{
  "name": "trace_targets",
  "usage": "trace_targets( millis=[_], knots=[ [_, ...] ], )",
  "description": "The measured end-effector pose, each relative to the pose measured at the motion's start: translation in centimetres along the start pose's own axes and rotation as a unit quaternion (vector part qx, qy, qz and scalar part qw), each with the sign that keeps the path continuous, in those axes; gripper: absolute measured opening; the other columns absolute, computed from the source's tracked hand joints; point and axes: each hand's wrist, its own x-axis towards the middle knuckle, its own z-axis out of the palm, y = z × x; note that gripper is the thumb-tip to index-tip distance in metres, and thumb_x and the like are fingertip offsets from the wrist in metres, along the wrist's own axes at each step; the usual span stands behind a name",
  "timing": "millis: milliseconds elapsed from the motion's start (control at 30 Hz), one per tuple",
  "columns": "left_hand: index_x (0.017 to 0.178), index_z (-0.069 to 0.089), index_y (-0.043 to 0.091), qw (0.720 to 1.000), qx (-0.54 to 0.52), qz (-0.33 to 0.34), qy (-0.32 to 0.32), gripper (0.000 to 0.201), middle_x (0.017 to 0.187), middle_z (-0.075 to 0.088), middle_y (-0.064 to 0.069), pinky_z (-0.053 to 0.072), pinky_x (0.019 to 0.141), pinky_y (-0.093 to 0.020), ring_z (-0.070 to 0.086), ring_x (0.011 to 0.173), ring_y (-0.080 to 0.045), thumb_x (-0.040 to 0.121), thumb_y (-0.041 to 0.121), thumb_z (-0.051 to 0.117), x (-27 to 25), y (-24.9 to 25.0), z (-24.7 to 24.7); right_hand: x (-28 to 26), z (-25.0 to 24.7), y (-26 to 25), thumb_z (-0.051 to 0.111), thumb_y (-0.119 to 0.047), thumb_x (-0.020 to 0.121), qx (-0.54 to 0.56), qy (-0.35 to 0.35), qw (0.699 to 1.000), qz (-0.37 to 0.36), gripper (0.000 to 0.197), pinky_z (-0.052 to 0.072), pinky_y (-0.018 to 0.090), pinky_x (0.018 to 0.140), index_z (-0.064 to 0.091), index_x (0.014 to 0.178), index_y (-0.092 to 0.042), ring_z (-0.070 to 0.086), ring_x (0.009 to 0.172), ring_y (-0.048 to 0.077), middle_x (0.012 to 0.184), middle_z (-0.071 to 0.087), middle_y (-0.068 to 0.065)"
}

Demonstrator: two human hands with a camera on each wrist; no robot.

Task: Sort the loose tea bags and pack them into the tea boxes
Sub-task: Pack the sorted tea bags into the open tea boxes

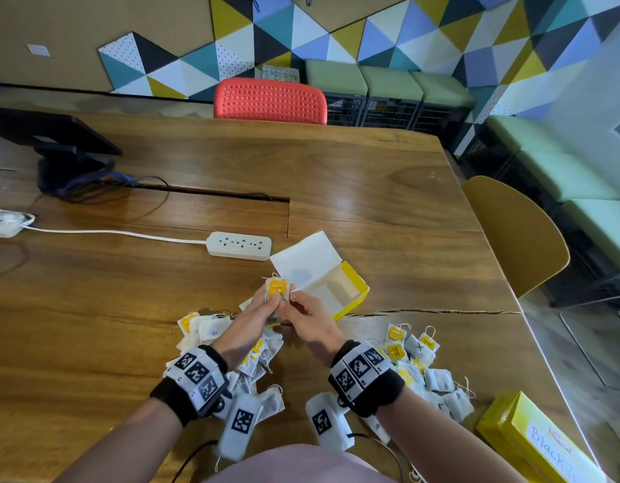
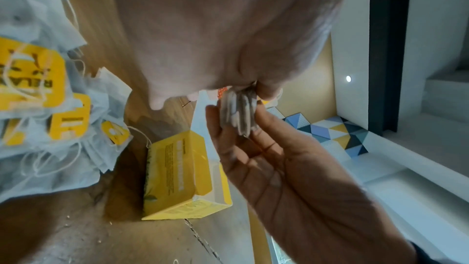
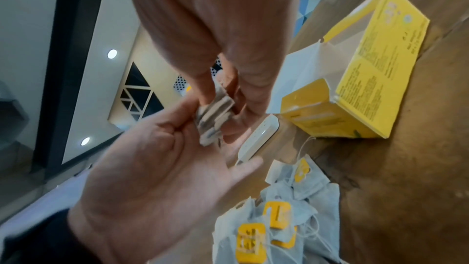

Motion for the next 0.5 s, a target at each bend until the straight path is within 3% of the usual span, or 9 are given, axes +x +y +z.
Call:
trace_targets(
  millis=[33, 100, 167, 267, 367, 433, 500],
  knots=[
    [0.124, 0.052, 0.033, 1.0, 0.009, 0.007, -0.01, 0.029, 0.119, 0.06, 0.015, 0.045, 0.071, -0.003, 0.057, 0.11, -0.002, 0.103, 0.032, 0.033, 0.3, 0.1, 0.1, 0.0, -0.3, -0.1, 0.057, -0.017, 0.096, 0.003, 0.0, 1.0, -0.006, 0.02, 0.054, 0.039, 0.08, 0.064, 0.103, 0.0, 0.064, 0.085, 0.026, 0.092, 0.065, 0.015],
    [0.138, 0.044, 0.027, 0.998, 0.056, 0.027, -0.019, 0.04, 0.139, 0.044, 0.015, 0.038, 0.092, -0.006, 0.046, 0.122, 0.0, 0.103, 0.038, 0.029, 1.0, 0.1, 0.4, 0.0, -1.3, -0.6, 0.057, -0.014, 0.096, 0.015, -0.006, 1.0, 0.001, 0.016, 0.054, 0.034, 0.075, 0.064, 0.094, 0.001, 0.059, 0.072, 0.021, 0.08, 0.061, 0.013],
    [0.143, 0.038, 0.024, 0.994, 0.105, 0.039, 0.006, 0.044, 0.147, 0.031, 0.013, 0.025, 0.109, -0.02, 0.032, 0.134, -0.004, 0.103, 0.04, 0.03, 2.1, -0.3, 0.4, 0.1, -2.8, -1.5, 0.057, -0.009, 0.095, 0.049, -0.004, 0.999, 0.02, 0.009, 0.054, 0.024, 0.066, 0.062, 0.09, -0.004, 0.055, 0.066, 0.016, 0.076, 0.058, 0.008],
    [0.125, 0.055, 0.022, 0.984, 0.154, 0.075, 0.053, 0.027, 0.135, 0.043, 0.001, 0.033, 0.104, -0.024, 0.043, 0.128, -0.014, 0.102, 0.027, 0.041, 3.4, -1.3, 0.5, 1.8, -6.2, -2.4, 0.061, -0.01, 0.093, 0.04, 0.064, 0.997, 0.031, 0.007, 0.053, 0.023, 0.064, 0.06, 0.089, -0.005, 0.061, 0.076, 0.019, 0.085, 0.06, 0.011],
    [0.121, 0.06, 0.016, 0.971, 0.213, 0.077, 0.076, 0.025, 0.129, 0.047, -0.004, 0.037, 0.099, -0.023, 0.05, 0.113, -0.01, 0.098, 0.016, 0.05, 3.9, -2.0, 0.5, 3.8, -9.2, -3.1, 0.064, -0.019, 0.091, -0.182, 0.121, 0.975, 0.033, 0.028, 0.044, 0.019, 0.054, 0.047, 0.069, -0.013, 0.057, 0.062, 0.014, 0.073, 0.05, 0.005],
    [0.123, 0.059, 0.019, 0.964, 0.249, 0.06, 0.077, 0.029, 0.133, 0.045, -0.003, 0.039, 0.104, -0.028, 0.052, 0.112, -0.01, 0.095, 0.017, 0.052, 4.1, -2.4, 0.7, 4.6, -10.0, -3.8, 0.063, -0.026, 0.089, -0.358, 0.119, 0.925, 0.045, 0.039, 0.041, 0.022, 0.054, 0.039, 0.06, -0.017, 0.054, 0.061, 0.015, 0.066, 0.047, -0.001],
    [0.126, 0.057, 0.02, 0.959, 0.272, 0.044, 0.073, 0.032, 0.134, 0.044, -0.002, 0.04, 0.099, -0.025, 0.054, 0.107, -0.011, 0.094, 0.018, 0.052, 4.1, -2.5, 1.2, 5.4, -9.8, -3.8, 0.057, -0.021, 0.089, -0.462, 0.088, 0.881, 0.052, 0.044, 0.033, 0.026, 0.052, 0.03, 0.055, -0.014, 0.039, 0.055, 0.017, 0.058, 0.037, 0.001]
  ],
)
